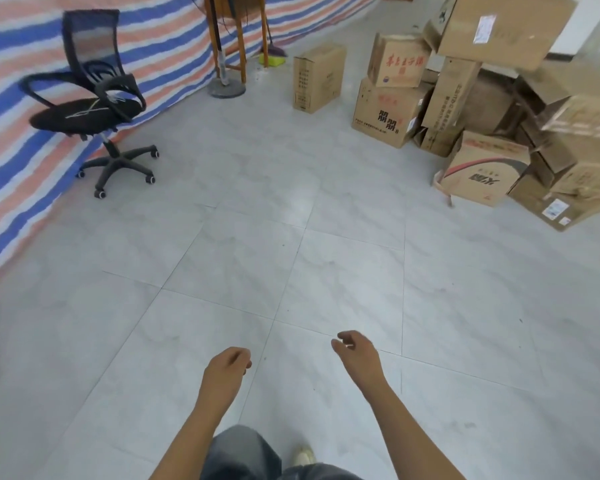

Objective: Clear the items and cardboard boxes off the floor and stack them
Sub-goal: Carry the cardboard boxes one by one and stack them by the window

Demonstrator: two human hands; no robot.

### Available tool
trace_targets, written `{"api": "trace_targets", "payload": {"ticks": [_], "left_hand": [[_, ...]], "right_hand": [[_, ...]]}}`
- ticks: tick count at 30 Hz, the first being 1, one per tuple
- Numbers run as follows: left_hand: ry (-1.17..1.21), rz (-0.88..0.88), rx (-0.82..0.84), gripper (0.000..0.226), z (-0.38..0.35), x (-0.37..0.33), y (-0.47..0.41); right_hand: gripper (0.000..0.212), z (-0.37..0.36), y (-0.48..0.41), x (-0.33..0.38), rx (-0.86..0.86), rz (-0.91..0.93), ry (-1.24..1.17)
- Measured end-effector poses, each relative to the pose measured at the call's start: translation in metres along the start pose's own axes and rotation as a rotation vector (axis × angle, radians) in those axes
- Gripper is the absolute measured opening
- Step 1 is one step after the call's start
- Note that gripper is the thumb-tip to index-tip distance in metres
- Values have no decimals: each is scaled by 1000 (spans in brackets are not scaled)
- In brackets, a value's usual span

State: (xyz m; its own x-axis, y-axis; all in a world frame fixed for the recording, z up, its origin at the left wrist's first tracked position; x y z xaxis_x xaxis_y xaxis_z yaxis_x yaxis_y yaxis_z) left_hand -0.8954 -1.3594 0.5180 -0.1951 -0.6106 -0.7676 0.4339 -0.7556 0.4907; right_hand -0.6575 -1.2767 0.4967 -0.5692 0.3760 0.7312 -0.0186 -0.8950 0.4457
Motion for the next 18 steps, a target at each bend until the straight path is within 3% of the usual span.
{"api": "trace_targets", "payload": {"ticks": [8, 13, 18], "left_hand": [[-17, 64, -72, 16, 4, -53, -112], [17, 11, 4, 14, -1, -113, -208], [67, -91, 40, 15, 16, -206, -306]], "right_hand": [[28, -3, -100, 35, 18, -89, -46], [27, 0, -178, 92, -29, -69, -46], [7, 13, -257, 165, -121, -51, -100]]}}
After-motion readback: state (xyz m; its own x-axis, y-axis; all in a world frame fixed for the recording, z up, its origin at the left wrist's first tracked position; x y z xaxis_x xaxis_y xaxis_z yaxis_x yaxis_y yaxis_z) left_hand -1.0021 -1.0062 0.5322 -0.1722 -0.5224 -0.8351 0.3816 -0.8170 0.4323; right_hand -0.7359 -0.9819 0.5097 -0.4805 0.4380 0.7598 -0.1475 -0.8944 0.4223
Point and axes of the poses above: each hand's wrist, its own y-axis away from the middle knuckle, its own z-axis out of the back of the hand, x = y × z, the point moved 8 cm from there along -y, towards the middle knuckle, and after that the axes turned 2 degrees about -x, right-handed, at the moved point
